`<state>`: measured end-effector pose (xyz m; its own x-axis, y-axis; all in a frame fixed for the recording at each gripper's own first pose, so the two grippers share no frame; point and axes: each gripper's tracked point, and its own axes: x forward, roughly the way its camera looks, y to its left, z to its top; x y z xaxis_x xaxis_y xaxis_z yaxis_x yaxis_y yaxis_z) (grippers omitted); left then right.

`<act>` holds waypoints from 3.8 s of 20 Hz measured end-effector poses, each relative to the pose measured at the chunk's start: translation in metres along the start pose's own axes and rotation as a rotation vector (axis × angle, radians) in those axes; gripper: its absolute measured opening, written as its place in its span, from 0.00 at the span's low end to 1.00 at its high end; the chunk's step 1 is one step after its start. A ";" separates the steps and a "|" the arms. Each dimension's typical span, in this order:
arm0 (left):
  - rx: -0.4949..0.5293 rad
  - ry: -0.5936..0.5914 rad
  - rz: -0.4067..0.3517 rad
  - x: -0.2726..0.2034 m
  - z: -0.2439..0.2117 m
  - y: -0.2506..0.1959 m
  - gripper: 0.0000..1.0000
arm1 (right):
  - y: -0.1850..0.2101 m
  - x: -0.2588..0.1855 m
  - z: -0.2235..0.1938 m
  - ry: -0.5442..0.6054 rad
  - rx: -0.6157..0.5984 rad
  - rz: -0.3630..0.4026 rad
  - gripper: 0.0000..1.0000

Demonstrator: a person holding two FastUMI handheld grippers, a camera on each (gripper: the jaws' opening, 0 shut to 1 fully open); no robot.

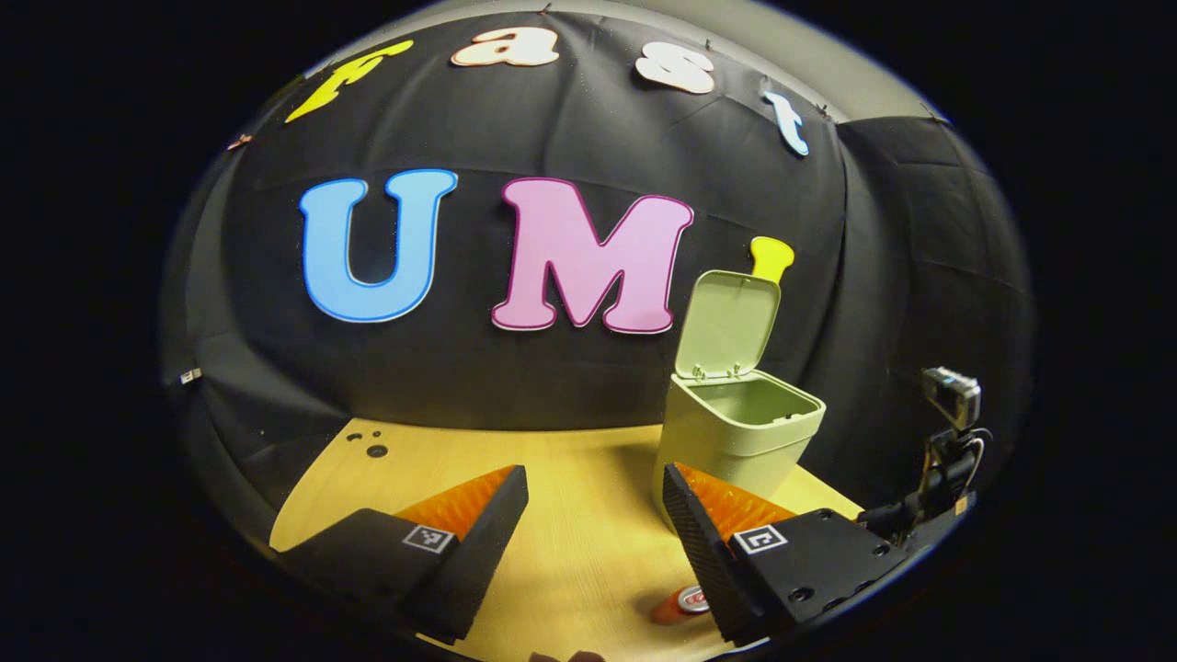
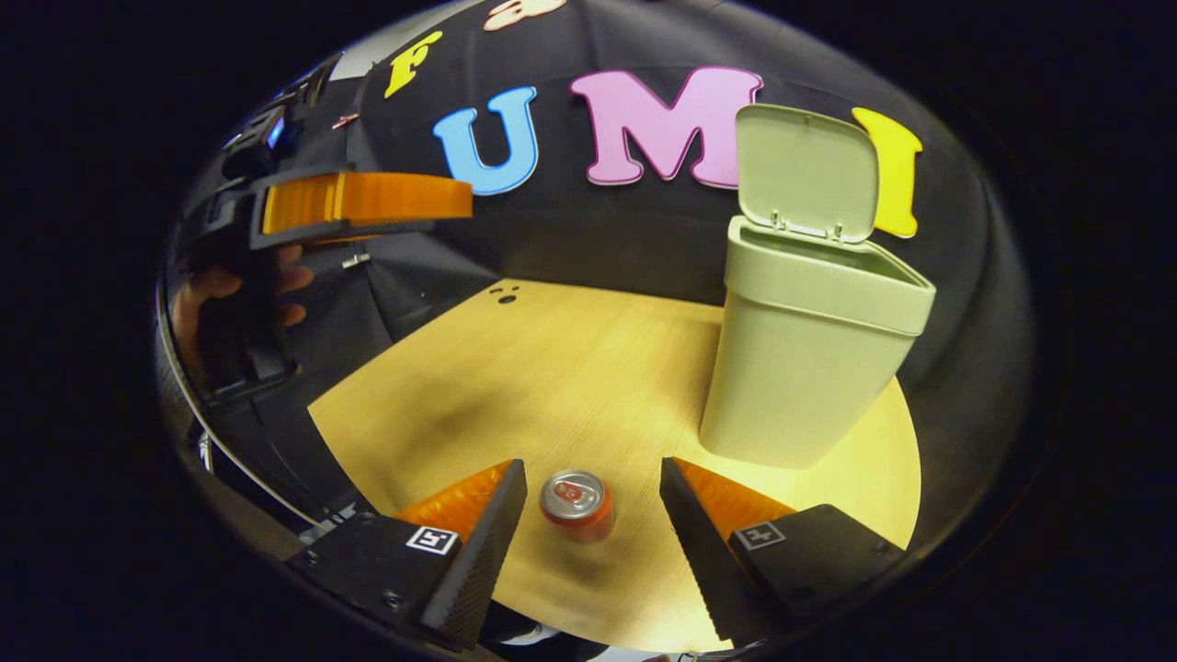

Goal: Press the lid of the desktop garbage bin to open it, pick up the crumpled paper on the desktop and throw it into the bin, then pick up the pop can on the desktop and drop it into the bin, and finally close the garbage bin lid.

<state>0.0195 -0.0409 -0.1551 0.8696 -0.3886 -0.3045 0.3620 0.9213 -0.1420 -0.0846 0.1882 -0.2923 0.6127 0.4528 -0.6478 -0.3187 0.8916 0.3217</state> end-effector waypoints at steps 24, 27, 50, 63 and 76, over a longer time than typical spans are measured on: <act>-0.073 0.054 0.201 -0.041 -0.027 0.069 0.94 | 0.007 0.066 -0.063 0.203 -0.053 0.039 0.83; -0.068 0.059 0.188 -0.037 -0.027 0.064 0.94 | 0.004 0.048 -0.036 0.160 -0.019 0.057 0.82; -0.051 0.044 0.116 -0.013 -0.019 0.034 0.94 | -0.085 -0.052 0.223 -0.358 0.095 -0.062 0.82; -0.045 0.054 0.122 -0.017 -0.024 0.033 0.94 | -0.186 0.016 0.206 -0.193 0.125 -0.288 0.82; -0.052 0.059 0.131 -0.021 -0.029 0.036 0.94 | -0.189 0.026 0.183 -0.120 0.156 -0.297 0.84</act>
<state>0.0047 0.0002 -0.1814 0.8867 -0.2666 -0.3778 0.2275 0.9628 -0.1457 0.1240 0.0331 -0.2437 0.7455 0.1637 -0.6461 -0.0056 0.9709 0.2395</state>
